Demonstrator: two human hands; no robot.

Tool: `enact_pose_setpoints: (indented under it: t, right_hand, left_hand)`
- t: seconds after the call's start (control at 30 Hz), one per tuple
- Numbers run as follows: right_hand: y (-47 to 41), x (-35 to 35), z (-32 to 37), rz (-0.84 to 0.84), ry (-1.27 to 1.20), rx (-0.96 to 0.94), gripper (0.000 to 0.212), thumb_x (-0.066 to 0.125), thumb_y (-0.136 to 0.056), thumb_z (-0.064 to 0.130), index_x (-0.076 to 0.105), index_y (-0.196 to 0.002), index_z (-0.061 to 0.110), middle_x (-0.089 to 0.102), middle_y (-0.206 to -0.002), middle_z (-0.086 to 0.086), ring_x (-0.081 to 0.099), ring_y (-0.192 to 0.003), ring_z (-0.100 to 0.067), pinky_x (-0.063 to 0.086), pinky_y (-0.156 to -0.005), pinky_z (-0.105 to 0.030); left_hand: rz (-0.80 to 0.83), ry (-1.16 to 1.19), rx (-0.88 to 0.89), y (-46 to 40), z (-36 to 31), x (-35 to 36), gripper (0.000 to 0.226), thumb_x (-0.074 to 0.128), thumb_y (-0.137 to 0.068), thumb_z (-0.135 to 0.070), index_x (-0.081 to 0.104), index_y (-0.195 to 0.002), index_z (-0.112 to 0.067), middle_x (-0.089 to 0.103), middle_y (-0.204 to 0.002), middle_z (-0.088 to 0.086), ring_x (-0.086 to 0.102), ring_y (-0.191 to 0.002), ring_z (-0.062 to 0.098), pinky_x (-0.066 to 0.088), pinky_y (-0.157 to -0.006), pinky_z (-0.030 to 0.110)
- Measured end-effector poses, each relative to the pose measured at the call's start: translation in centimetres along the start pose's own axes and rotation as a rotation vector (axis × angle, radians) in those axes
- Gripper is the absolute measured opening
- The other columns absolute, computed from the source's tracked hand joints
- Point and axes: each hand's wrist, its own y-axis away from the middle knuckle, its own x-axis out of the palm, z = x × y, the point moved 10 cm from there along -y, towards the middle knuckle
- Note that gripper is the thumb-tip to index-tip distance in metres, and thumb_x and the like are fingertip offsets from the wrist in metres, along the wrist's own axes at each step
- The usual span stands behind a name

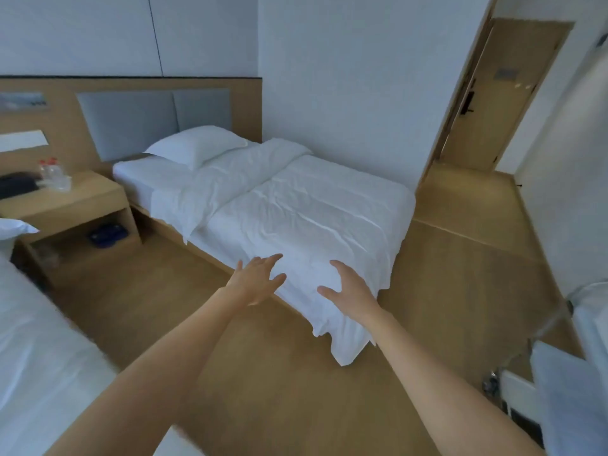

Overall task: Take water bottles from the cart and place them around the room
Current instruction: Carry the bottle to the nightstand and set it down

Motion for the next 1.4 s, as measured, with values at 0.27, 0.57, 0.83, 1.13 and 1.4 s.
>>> enact_pose_setpoints:
  t: [0.27, 0.57, 0.83, 1.13, 1.4]
  right_hand:
    - [-18.6, 9.8, 6.7, 0.243, 0.052, -0.192, 0.072, 0.056, -0.091, 0.039, 0.019, -0.149, 0.020, 0.021, -0.156, 0.003, 0.020, -0.143, -0.016, 0.020, -0.115, -0.032]
    - [-42.0, 16.7, 19.9, 0.411, 0.024, -0.441, 0.069, 0.056, -0.092, 0.035, 0.021, -0.148, 0.016, 0.025, -0.154, 0.000, 0.024, -0.142, -0.017, 0.023, -0.112, -0.029]
    - [-52.8, 27.8, 32.1, 0.621, 0.002, -0.595, 0.069, 0.058, -0.091, 0.034, 0.021, -0.148, 0.022, 0.023, -0.155, 0.003, 0.026, -0.141, -0.016, 0.027, -0.112, -0.032]
    - [-67.0, 39.2, 42.8, 0.679, 0.070, -0.578, 0.071, 0.059, -0.090, 0.034, 0.020, -0.148, 0.023, 0.025, -0.155, 0.001, 0.027, -0.141, -0.018, 0.029, -0.112, -0.035]
    - [-79.1, 46.6, 52.0, 0.669, 0.058, -0.531, 0.069, 0.059, -0.091, 0.033, 0.022, -0.148, 0.021, 0.028, -0.153, -0.001, 0.030, -0.140, -0.019, 0.029, -0.111, -0.033]
  left_hand:
    - [-0.026, 0.081, -0.274, -9.2, 14.9, -1.1, 0.058, 0.035, -0.096, -0.041, 0.017, -0.149, -0.024, 0.037, -0.148, 0.005, 0.025, -0.140, 0.022, 0.008, -0.116, 0.052]
    - [-0.190, 0.121, -0.604, -19.9, 31.4, -10.9, 0.056, 0.035, -0.097, -0.038, 0.017, -0.148, -0.025, 0.035, -0.149, 0.006, 0.026, -0.140, 0.020, 0.003, -0.118, 0.051]
    - [-0.236, 0.169, -0.831, -23.5, 45.0, -15.4, 0.057, 0.035, -0.098, -0.044, 0.013, -0.149, -0.029, 0.029, -0.153, 0.002, 0.020, -0.144, 0.019, 0.002, -0.118, 0.048]
    - [-0.370, 0.340, -0.885, -30.4, 65.8, -22.3, 0.061, 0.037, -0.096, -0.047, 0.010, -0.148, -0.030, 0.035, -0.150, 0.003, 0.035, -0.137, 0.023, 0.023, -0.115, 0.050]
    - [-0.438, 0.600, -0.857, -37.7, 79.6, -27.0, 0.060, 0.038, -0.097, -0.044, 0.011, -0.149, -0.028, 0.035, -0.150, 0.003, 0.043, -0.131, 0.022, 0.036, -0.104, 0.034]
